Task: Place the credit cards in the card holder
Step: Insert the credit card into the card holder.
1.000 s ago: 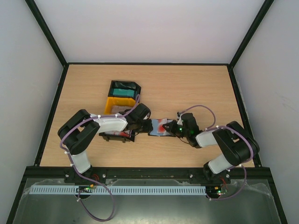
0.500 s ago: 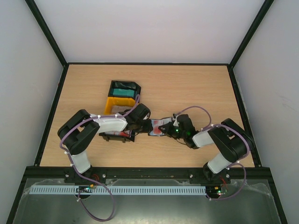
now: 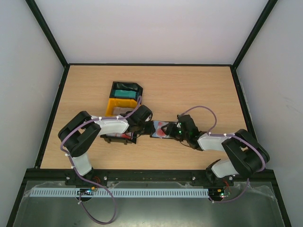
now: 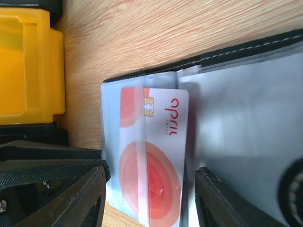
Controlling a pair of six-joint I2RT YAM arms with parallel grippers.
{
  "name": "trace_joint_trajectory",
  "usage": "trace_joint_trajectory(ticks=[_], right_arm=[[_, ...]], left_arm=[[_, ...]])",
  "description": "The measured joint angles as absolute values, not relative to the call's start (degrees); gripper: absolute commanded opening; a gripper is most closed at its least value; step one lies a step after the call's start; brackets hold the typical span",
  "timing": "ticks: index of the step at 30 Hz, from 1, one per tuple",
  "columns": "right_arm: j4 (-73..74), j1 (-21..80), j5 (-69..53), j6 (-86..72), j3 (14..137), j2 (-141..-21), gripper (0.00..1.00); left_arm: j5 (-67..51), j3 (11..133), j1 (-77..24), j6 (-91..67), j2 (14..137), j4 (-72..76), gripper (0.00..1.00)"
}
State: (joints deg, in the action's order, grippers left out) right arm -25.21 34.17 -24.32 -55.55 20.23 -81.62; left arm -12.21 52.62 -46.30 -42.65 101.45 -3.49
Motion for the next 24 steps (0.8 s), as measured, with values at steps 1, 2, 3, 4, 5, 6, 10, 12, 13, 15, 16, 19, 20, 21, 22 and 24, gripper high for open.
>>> trace_joint_trajectory(ticks=[1, 2, 3, 4, 5, 6, 10, 12, 13, 15, 16, 19, 20, 21, 22, 24], right_arm=[[-23.8, 34.2, -23.6, -55.5, 20.5, -80.9, 0.53], [-22.3, 34.2, -22.8, -55.4, 20.8, -80.2, 0.53], [-21.2, 34.2, -22.1, -55.4, 21.2, -79.7, 0.53], [-19.6, 34.2, -21.2, -55.2, 21.8, -79.4, 0.52], [-17.8, 34.3, -20.3, -55.1, 22.5, -79.1, 0.51], [-16.0, 34.4, -19.4, -54.9, 23.4, -79.1, 0.48], [-11.5, 34.6, -17.6, -53.8, 26.2, -79.7, 0.35], [-10.1, 34.7, -17.3, -52.9, 27.8, -81.2, 0.24], [-9.4, 34.7, -17.1, -52.5, 28.6, -82.3, 0.19], [-8.7, 34.9, -16.9, -51.7, 29.9, -84.4, 0.13], [-8.5, 35.0, -16.9, -51.6, 30.4, -85.3, 0.11], [-8.5, 35.3, -17.0, -51.0, 31.6, -86.8, 0.07], [-8.5, 35.4, -17.1, -50.8, 31.8, -87.1, 0.06], [-8.5, 35.5, -17.1, -50.6, 31.9, -87.2, 0.06], [-8.6, 35.6, -17.3, -50.6, 32.0, -87.2, 0.06], [-8.6, 35.7, -17.4, -50.3, 32.0, -87.2, 0.06]], left_arm=[[-12.2, 52.6, -46.3, -42.7, 101.4, -3.5, 0.28], [-12.2, 52.6, -46.3, -42.7, 101.4, -3.4, 0.28], [-12.2, 52.6, -46.3, -42.7, 101.4, -3.4, 0.28], [-12.2, 52.6, -46.3, -42.7, 101.4, -3.4, 0.28], [-12.2, 52.6, -46.3, -42.7, 101.4, -3.4, 0.28], [-12.2, 52.6, -46.3, -42.7, 101.4, -3.4, 0.28], [-12.2, 52.6, -46.3, -42.6, 101.4, -3.4, 0.27], [-12.2, 52.6, -46.3, -42.6, 101.4, -3.5, 0.27], [-12.2, 52.6, -46.3, -42.6, 101.4, -3.5, 0.27], [-12.2, 52.6, -46.3, -42.6, 101.4, -3.5, 0.27], [-12.2, 52.6, -46.3, -42.6, 101.4, -3.5, 0.27], [-12.2, 52.6, -46.3, -42.4, 101.4, -3.5, 0.27], [-12.2, 52.6, -46.3, -42.4, 101.4, -3.5, 0.27], [-12.2, 52.6, -46.3, -42.4, 101.4, -3.5, 0.27], [-12.2, 52.6, -46.3, -42.4, 101.4, -3.5, 0.27], [-12.2, 52.6, -46.3, -42.4, 101.4, -3.6, 0.27]])
